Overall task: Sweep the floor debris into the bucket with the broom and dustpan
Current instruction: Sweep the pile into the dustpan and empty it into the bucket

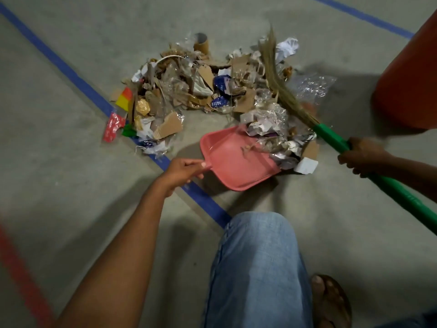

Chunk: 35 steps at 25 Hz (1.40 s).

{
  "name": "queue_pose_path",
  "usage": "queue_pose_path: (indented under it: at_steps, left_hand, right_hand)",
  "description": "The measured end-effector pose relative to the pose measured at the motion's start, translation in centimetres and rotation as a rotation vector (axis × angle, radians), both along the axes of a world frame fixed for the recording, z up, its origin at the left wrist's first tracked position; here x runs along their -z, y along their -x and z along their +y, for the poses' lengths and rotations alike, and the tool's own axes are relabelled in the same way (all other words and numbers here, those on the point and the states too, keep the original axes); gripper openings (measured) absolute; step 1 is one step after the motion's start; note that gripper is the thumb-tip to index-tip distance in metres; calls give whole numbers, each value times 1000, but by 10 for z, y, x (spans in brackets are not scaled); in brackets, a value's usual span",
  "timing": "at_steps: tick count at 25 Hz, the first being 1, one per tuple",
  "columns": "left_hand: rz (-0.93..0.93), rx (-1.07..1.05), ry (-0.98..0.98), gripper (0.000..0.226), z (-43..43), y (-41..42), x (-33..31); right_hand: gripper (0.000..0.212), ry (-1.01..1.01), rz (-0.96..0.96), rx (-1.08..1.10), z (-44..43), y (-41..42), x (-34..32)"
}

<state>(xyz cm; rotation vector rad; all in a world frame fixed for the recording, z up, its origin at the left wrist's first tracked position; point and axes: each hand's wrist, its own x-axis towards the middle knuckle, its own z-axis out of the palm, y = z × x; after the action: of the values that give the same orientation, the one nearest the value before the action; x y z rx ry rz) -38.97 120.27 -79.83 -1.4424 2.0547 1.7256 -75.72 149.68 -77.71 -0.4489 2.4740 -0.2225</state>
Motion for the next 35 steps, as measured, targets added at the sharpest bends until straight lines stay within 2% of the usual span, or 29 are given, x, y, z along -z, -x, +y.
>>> queue_pose_path:
  at_steps: [4,7,11,14,16,20,22,25,30,35]
  left_hand:
    - [-43,137,40,31,-31,7,-32]
    - [-109,106,4,39,-57,-39,-45]
    - [-214,81,-56,39,-52,-112,-29]
    - [-204,82,-104,37,-13,-125,-3]
    - [-160,21,-86,34,19,-103,16]
    - [77,-79,-24,29,61,-17,51]
    - [135,-171,7,26,64,27,66]
    - [211,-302,12,34,51,81,82]
    - [233,-296,-19,40,29,142,86]
    - [300,-295,-20,42,21,171,79]
  right_hand:
    - [30,-31,16,-16,1,1,-4]
    - [27,-63,90,-36,3,0,-7]
    - [36,-25,211,-34,11,2,-1]
    - [37,-60,130,-3,17,-1,-2]
    - [37,-100,65,-16,20,-5,-2]
    - [38,-100,-2,-77,18,-16,2]
    - [37,-88,-6,-96,14,-20,0]
    - [34,-74,6,-123,10,-24,-2]
    - [29,-38,-6,-189,7,-34,-5]
    - [20,-29,99,-330,15,-39,-8]
